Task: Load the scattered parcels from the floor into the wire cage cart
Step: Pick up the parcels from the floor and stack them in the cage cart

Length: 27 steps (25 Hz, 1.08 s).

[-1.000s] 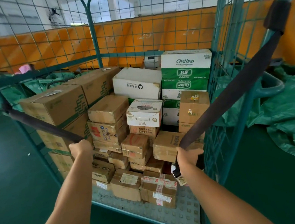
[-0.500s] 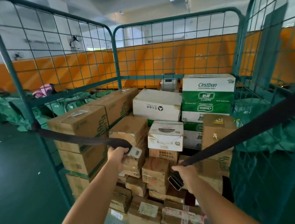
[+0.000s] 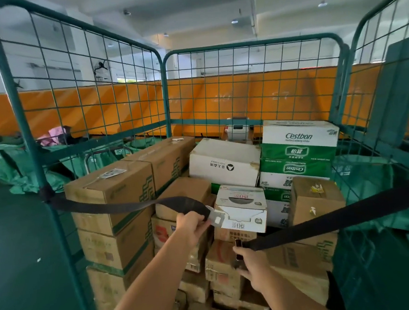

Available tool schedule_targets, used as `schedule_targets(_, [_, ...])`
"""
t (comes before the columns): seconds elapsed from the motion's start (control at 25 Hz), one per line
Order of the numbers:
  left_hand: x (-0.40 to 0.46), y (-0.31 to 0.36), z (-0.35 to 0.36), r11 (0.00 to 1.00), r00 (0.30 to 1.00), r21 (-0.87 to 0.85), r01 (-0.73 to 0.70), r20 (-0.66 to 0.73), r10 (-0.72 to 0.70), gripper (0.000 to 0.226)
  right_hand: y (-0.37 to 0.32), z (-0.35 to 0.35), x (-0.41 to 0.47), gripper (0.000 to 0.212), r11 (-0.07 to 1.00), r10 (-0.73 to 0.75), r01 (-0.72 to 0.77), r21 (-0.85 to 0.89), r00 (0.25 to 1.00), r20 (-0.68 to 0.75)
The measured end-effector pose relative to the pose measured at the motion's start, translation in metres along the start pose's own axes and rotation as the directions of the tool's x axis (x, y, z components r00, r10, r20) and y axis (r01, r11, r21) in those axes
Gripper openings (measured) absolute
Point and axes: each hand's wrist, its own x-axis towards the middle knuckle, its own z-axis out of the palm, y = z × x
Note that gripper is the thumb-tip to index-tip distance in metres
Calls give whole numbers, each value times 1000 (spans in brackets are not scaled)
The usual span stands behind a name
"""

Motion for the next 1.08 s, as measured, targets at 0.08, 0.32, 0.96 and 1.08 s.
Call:
schedule_targets(0.08, [8, 1, 7, 999, 1000, -32, 22, 5, -22, 40, -8, 4, 14, 51, 999, -44, 43, -34, 999, -17])
schedule_targets(0.32, [58, 0, 43, 986, 986, 11, 164, 16, -164, 22, -40, 10, 65, 34, 992, -21, 25, 127, 999, -34])
schedule_targets(0.96, [158, -29, 56, 924, 968, 292, 249, -107, -227, 41, -50, -11, 118, 22, 906, 39, -106, 410, 985, 169])
schedule_targets(1.08, [149, -35, 54, 916, 968, 315, 248, -121, -220, 39, -49, -10, 100, 28, 860, 22, -122, 496, 979, 203])
